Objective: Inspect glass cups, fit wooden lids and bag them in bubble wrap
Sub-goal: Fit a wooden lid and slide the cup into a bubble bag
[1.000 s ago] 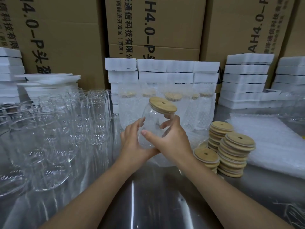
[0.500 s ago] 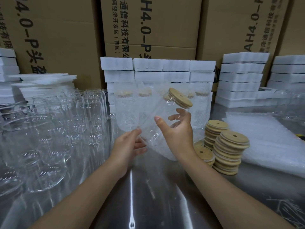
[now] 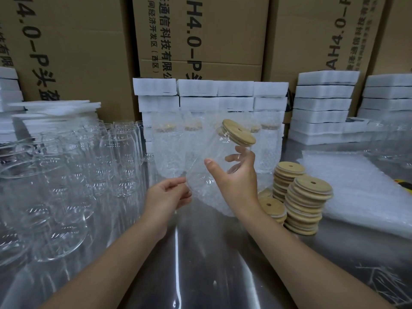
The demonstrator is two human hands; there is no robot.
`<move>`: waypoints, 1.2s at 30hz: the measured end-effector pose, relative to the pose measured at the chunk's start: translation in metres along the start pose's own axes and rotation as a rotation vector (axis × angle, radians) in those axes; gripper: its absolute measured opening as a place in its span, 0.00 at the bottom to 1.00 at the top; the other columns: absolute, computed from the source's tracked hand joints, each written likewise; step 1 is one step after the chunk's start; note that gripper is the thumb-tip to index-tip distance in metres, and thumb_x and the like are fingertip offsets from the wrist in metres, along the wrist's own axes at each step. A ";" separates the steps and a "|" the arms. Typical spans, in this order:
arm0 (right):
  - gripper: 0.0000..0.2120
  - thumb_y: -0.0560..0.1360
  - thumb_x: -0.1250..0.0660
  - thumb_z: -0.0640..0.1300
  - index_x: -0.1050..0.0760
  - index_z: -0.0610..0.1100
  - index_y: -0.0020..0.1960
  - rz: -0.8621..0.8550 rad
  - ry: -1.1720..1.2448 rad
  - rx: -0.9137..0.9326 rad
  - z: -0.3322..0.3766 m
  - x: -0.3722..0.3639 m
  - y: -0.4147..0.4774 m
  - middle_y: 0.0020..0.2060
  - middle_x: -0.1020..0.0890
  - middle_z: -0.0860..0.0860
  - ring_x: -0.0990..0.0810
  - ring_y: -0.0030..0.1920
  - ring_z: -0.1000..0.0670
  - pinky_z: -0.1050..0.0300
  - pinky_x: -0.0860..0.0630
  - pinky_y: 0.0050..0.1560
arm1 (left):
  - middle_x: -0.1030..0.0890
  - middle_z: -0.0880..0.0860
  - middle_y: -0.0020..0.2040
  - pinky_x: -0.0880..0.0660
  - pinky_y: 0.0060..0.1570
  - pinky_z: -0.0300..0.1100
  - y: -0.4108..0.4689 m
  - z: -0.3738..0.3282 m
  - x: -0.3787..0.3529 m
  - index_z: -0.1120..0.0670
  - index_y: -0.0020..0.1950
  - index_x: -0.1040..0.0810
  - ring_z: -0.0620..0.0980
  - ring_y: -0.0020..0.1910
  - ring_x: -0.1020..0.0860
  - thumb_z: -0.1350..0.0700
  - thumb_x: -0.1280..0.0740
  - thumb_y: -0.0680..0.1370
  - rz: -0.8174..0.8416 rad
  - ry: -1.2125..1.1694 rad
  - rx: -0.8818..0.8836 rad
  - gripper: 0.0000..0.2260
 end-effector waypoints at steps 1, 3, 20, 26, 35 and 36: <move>0.34 0.58 0.33 0.70 0.40 0.58 0.58 0.002 -0.003 0.002 0.000 0.000 0.000 0.48 0.28 0.60 0.26 0.41 0.57 0.60 0.30 0.40 | 0.18 0.54 0.36 0.22 0.32 0.31 0.000 0.000 0.000 0.56 0.47 0.20 0.42 0.30 0.19 0.68 0.33 0.76 -0.003 0.006 -0.011 0.07; 0.33 0.58 0.33 0.70 0.40 0.58 0.56 0.002 -0.014 0.006 0.001 0.000 -0.001 0.48 0.28 0.60 0.26 0.42 0.57 0.60 0.30 0.40 | 0.19 0.52 0.34 0.23 0.31 0.32 0.000 -0.002 0.001 0.55 0.48 0.20 0.40 0.29 0.20 0.68 0.33 0.76 -0.017 0.013 -0.039 0.08; 0.35 0.62 0.25 0.63 0.38 0.56 0.62 0.097 0.129 -0.013 0.008 0.000 -0.009 0.50 0.27 0.61 0.27 0.47 0.60 0.65 0.32 0.42 | 0.43 0.28 0.74 0.44 0.61 0.17 -0.016 -0.009 -0.012 0.33 0.73 0.56 0.22 0.69 0.44 0.49 0.19 0.65 0.316 0.555 -0.587 0.52; 0.42 0.55 0.31 0.72 0.36 0.57 0.64 0.248 0.087 0.041 0.006 -0.013 -0.017 0.52 0.27 0.63 0.26 0.53 0.62 0.66 0.31 0.47 | 0.38 0.38 0.72 0.36 0.65 0.32 -0.016 -0.007 -0.009 0.37 0.77 0.57 0.25 0.65 0.37 0.55 0.19 0.64 0.200 0.418 -0.521 0.57; 0.19 0.76 0.37 0.58 0.34 0.58 0.65 0.322 0.097 0.114 0.006 -0.015 -0.018 0.58 0.33 0.59 0.27 0.47 0.62 0.76 0.31 0.46 | 0.28 0.37 0.62 0.30 0.55 0.26 -0.011 -0.013 0.002 0.38 0.76 0.49 0.28 0.59 0.28 0.44 0.20 0.61 -0.016 0.207 -0.584 0.52; 0.16 0.78 0.37 0.53 0.34 0.56 0.65 0.310 0.119 0.117 0.006 -0.014 -0.017 0.59 0.34 0.58 0.28 0.48 0.63 0.75 0.31 0.48 | 0.29 0.36 0.62 0.30 0.54 0.24 -0.010 -0.013 0.004 0.39 0.76 0.48 0.27 0.59 0.28 0.44 0.19 0.62 -0.044 0.184 -0.598 0.51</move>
Point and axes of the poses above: each hand's wrist, its own y-axis towards the middle knuckle, its own x-axis out of the back of the hand, z = x × y, the point moved 3 cm from there along y, towards the middle knuckle
